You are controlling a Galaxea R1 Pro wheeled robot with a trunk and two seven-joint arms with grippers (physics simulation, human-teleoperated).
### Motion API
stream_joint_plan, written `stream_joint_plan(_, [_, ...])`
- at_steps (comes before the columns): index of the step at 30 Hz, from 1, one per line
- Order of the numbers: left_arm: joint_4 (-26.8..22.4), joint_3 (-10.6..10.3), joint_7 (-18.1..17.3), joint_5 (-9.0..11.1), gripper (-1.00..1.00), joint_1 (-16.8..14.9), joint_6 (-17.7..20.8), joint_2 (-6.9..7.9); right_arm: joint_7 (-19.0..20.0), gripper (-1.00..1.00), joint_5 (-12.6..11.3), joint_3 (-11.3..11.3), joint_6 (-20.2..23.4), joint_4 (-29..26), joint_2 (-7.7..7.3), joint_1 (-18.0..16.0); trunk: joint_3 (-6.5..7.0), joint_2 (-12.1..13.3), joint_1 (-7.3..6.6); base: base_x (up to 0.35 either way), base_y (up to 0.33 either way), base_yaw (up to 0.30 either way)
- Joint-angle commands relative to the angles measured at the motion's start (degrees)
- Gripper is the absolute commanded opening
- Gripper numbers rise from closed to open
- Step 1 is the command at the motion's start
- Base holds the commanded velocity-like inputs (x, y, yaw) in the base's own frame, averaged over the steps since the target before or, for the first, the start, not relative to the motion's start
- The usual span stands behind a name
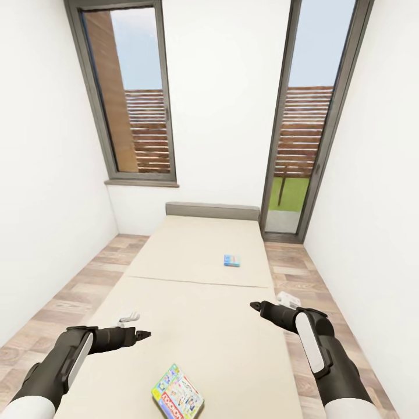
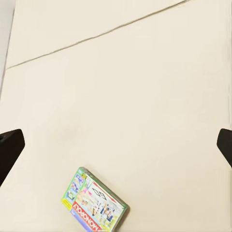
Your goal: Put all the toys in the child's room - the three board games (two on the bed and one on the table), the two jigsaw puzzles on the table, and the tennis ball on the table - inside the toy box on the table in the child's room.
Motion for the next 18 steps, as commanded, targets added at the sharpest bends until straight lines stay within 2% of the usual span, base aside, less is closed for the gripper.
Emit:
stream_joint_plan(1, [-0.06, 0.13, -0.25, -0.03, 1.0, -0.04, 0.42, -0.01, 0.23, 1.0, 0.13, -0.16, 0.16, -0.04, 0.07, -0.07, -0.08, -0.13, 0.04, 0.002, 0.002, -0.167])
stream_joint_plan(6, [-0.06, 0.11, -0.25, -0.03, 1.0, -0.04, 0.42, -0.01, 0.2, 1.0, 0.12, -0.12, -0.35, -0.04, 0.07, -0.07, 0.05, -0.13, 0.04, 0.001, 0.001, -0.078])
stream_joint_plan(18, [-0.06, 0.16, -0.31, -0.03, 1.0, -0.04, 0.42, -0.01, 0.25, 1.0, 0.1, -0.11, -0.46, -0.04, 0.07, -0.07, 0.08, -0.13, 0.04, 0.0, 0.0, -0.007])
